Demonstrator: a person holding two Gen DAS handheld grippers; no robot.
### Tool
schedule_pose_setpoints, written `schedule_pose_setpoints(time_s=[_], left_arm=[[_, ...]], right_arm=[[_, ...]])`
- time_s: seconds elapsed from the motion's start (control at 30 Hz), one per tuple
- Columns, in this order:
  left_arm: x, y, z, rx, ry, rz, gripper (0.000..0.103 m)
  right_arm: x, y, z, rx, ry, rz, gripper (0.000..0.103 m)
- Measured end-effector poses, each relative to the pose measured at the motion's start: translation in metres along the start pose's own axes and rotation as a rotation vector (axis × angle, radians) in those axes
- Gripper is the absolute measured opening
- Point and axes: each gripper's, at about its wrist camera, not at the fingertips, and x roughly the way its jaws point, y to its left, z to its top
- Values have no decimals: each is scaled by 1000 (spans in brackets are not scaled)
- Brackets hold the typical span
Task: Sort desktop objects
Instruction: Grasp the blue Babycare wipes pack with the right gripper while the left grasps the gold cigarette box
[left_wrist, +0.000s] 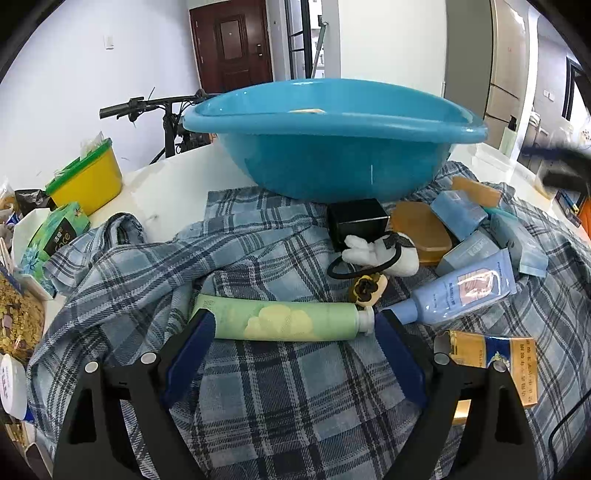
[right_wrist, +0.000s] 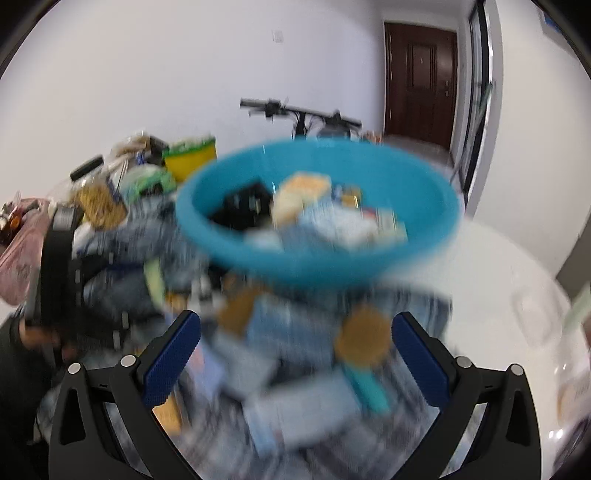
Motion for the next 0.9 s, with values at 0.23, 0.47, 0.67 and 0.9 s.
schedule_pose_setpoints(time_s=[0.23,0.47,0.67,0.9], left_arm=[[-5,2,0,-19,-8,1,90],[-11,2,0,-28,-29,-15,90],[-17,1,0,-36,-42,-33,90],[-22,0,1,-38,-50,-46,90]], right_arm=[[6,-18,-46,255,101,-116,103],[27,3,-45,388,111,-224,103],[34,-11,-50,461,117,-226,67],[27,-3,-55,397,111,-237,47]])
